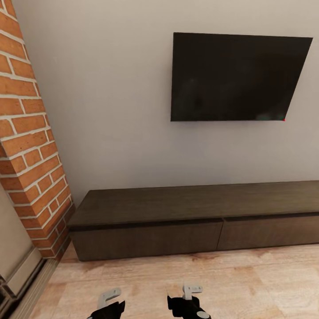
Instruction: Place each of the two pumpkins and all three candles from the living room inside a cabinet in the living room (use any cabinet), then make sure every cabinet is closed, and position the cauldron so it is next to a table in the living room.
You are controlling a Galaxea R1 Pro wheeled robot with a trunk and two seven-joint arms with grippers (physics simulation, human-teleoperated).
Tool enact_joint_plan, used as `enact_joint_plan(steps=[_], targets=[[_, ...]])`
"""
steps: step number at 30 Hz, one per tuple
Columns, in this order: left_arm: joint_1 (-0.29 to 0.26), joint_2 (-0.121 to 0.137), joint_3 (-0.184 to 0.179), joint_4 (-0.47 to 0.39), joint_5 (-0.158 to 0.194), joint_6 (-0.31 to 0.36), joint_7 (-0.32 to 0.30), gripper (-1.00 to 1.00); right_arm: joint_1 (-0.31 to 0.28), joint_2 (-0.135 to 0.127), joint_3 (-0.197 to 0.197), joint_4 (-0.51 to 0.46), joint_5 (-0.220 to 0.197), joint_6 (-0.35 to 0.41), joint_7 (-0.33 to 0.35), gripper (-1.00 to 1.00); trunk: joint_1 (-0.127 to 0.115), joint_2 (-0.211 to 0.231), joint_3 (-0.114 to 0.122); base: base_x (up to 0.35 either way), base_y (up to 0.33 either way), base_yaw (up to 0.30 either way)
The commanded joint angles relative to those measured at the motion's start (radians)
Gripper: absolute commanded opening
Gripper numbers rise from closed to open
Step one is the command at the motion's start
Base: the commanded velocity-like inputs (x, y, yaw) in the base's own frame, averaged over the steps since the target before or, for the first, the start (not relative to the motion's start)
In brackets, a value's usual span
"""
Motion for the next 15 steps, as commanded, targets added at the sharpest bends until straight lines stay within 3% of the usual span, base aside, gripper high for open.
enact_joint_plan(steps=[1, 6, 15], targets=[[0.000, -0.001, 0.006, -0.002, 0.005, 0.011, -0.007, 1.00, 0.000, -0.001, 0.008, 0.005, -0.015, -0.006, -0.008, 1.00, 0.000, 0.000, -0.001, 0.000, 0.000, 0.000], [0.000, -0.003, 0.005, -0.002, 0.002, 0.039, -0.035, 1.00, 0.000, -0.003, 0.008, 0.033, -0.043, -0.034, -0.010, 1.00, 0.000, 0.000, -0.001, 0.000, 0.000, 0.000], [0.000, -0.002, 0.006, -0.002, 0.006, 0.090, -0.064, 1.00, 0.000, -0.003, 0.008, 0.054, -0.046, -0.048, -0.008, 1.00, 0.000, 0.000, -0.001, 0.063, 0.000, 0.000]])
